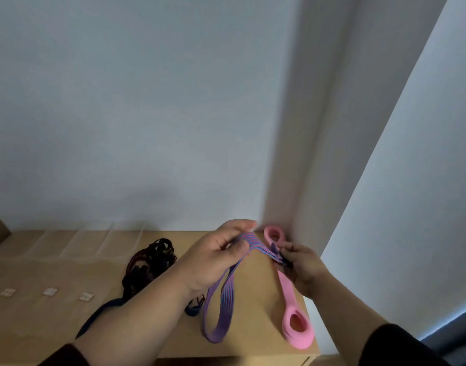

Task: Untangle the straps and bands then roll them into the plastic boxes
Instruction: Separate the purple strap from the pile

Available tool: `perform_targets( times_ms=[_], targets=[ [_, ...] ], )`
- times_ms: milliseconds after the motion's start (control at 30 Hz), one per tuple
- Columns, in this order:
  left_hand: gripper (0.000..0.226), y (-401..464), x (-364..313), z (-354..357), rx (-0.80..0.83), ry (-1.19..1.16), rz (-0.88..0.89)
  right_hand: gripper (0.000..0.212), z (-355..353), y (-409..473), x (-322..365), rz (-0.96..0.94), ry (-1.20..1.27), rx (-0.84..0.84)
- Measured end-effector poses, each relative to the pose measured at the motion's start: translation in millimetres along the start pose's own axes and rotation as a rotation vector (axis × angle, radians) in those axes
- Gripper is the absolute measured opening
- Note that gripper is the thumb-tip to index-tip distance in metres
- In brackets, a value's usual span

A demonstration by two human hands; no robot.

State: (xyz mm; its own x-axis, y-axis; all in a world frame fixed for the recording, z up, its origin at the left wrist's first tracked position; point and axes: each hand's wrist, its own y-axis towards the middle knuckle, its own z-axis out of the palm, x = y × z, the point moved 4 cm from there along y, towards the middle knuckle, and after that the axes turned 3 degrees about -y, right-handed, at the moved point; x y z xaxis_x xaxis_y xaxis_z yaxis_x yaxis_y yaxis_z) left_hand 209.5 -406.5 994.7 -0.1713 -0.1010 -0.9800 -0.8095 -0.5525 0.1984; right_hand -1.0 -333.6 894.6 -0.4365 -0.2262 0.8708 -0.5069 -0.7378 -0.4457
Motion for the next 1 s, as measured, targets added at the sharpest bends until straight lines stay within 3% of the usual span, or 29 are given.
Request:
perform_targets(
  times_ms=[67,200,367,433,500,600,700,767,900,1000],
  targets=[
    [0.046,5.7,-1.0,9.6,-0.01,-0.101,-0.022,0.026,13.2,1.1,-27.2,0.074,0.0,0.065],
    [0.01,16.3,-6.3,17.2,-0.119,-0.135,0.008,0.024,42.8,-15.2,-49.4,0.041,-0.203,0.261],
    [0.013,25.5,10.2,12.4,-0.264,-0.18,-0.089,0.048,71.1,-38.9,-24.4,0.028,0.098,0.494],
    [0.013,29.4,22.4,6.1,-0.352,-0.233,-0.125,0.069,83.6,-44.8,-25.4,-0.004,0.069,0.595],
    [0.016,34.1,36.3,-1.0,-0.441,-0.308,-0.165,0.074,93.8,-48.1,-37.0,-0.005,0.027,0.632],
    [0.017,40.9,56.1,-11.7,-0.572,-0.372,-0.217,0.068,95.3,-41.4,-57.9,-0.113,-0.053,0.626],
    [0.017,50.3,77.8,-21.9,-0.619,-0.393,-0.261,0.048,93.3,-36.1,-71.4,-0.211,-0.115,0.532],
    [0.018,58.6,95.1,-28.5,-0.642,-0.397,-0.3,0.054,94.0,-32.2,-72.9,-0.229,-0.136,0.465],
    [0.018,79.6,125.1,-34.6,-0.637,-0.366,-0.364,0.062,98.8,-17.8,-70.9,-0.139,-0.224,0.341],
    [0.018,98.8,144.9,-42.5,-0.565,-0.272,-0.408,0.035,94.8,3.6,-78.6,-0.025,-0.453,0.182]
  ],
)
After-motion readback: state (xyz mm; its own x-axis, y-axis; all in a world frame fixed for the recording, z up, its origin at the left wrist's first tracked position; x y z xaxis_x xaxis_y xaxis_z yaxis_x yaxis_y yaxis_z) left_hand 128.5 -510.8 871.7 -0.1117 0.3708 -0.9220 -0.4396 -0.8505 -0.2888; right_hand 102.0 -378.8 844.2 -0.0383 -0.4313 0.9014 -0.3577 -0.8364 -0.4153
